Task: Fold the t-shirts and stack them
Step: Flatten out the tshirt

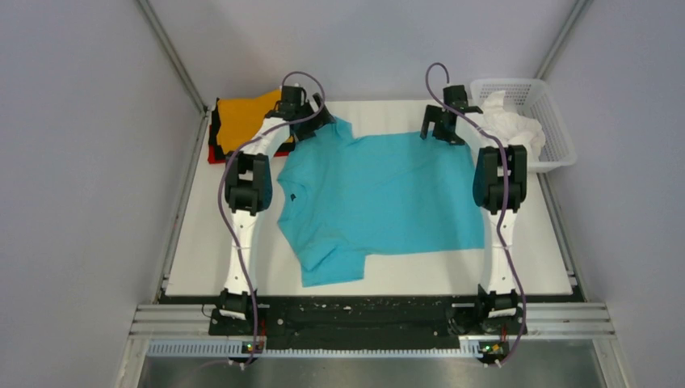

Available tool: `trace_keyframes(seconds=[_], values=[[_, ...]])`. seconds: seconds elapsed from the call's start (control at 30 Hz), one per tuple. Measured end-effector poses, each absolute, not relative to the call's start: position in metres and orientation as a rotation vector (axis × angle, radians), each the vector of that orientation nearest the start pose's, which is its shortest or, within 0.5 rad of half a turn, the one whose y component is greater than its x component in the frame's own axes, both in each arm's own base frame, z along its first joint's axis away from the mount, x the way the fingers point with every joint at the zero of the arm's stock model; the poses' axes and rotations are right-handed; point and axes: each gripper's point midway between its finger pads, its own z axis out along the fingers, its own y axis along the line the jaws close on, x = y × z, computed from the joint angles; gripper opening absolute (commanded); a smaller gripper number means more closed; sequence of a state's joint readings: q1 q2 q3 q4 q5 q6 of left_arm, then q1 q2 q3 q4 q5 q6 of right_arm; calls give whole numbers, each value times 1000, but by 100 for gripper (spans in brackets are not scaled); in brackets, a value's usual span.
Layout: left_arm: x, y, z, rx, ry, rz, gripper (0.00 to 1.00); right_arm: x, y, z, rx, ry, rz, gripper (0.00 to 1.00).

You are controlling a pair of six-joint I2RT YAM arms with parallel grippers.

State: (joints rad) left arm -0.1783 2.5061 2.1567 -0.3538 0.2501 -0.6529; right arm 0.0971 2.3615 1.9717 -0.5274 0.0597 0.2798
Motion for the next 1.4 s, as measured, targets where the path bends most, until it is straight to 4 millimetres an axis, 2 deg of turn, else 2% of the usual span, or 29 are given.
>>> trace_keyframes(seconds=[0.1, 0.3, 0.4, 0.43, 0.5, 0.57, 0.6, 0.63, 0.73, 0.8, 0.87, 0.93, 1.03, 1.07, 1.13, 1.27, 1.4], values=[[627, -183, 68, -409, 2303, -716, 99, 576, 56, 40, 238, 2487, 79, 99], [619, -193, 78, -325, 2306, -743, 99, 566, 61, 41, 185, 2517, 72, 99], [598, -199, 91, -274, 2322, -741, 99, 548, 67, 49, 150, 2534, 72, 99], [587, -202, 98, -257, 2328, -742, 99, 541, 72, 55, 130, 2534, 76, 99], [557, -206, 116, -227, 2336, -747, 99, 513, 92, 70, 55, 2538, 98, 99], [521, -206, 135, -202, 2323, -757, 99, 483, 121, 90, -50, 2518, 149, 99], [496, -205, 147, -190, 2312, -766, 99, 461, 143, 101, -127, 2499, 200, 99], [480, -203, 154, -187, 2306, -769, 99, 441, 163, 111, -195, 2479, 252, 99], [415, -186, 171, -203, 2257, -785, 99, 354, 234, 131, -478, 2394, 490, 99], [375, -175, 170, -233, 2236, -794, 99, 302, 273, 133, -663, 2353, 620, 99], [339, -167, 154, -271, 2239, -804, 99, 246, 312, 127, -883, 2310, 746, 99], [306, -162, 124, -309, 2286, -806, 99, 187, 348, 115, -1118, 2256, 858, 99], [262, -153, 72, -390, 2404, -776, 99, 121, 378, 103, -1378, 2177, 963, 99], [252, -150, 60, -418, 2428, -765, 99, 105, 386, 99, -1437, 2156, 992, 99], [244, -144, 46, -475, 2431, -752, 99, 90, 397, 84, -1497, 2144, 1024, 99], [264, -142, 54, -505, 2333, -742, 99, 99, 397, 38, -1498, 2242, 930, 99], [278, -139, 47, -542, 2311, -708, 99, 112, 403, 34, -1454, 2225, 895, 98]])
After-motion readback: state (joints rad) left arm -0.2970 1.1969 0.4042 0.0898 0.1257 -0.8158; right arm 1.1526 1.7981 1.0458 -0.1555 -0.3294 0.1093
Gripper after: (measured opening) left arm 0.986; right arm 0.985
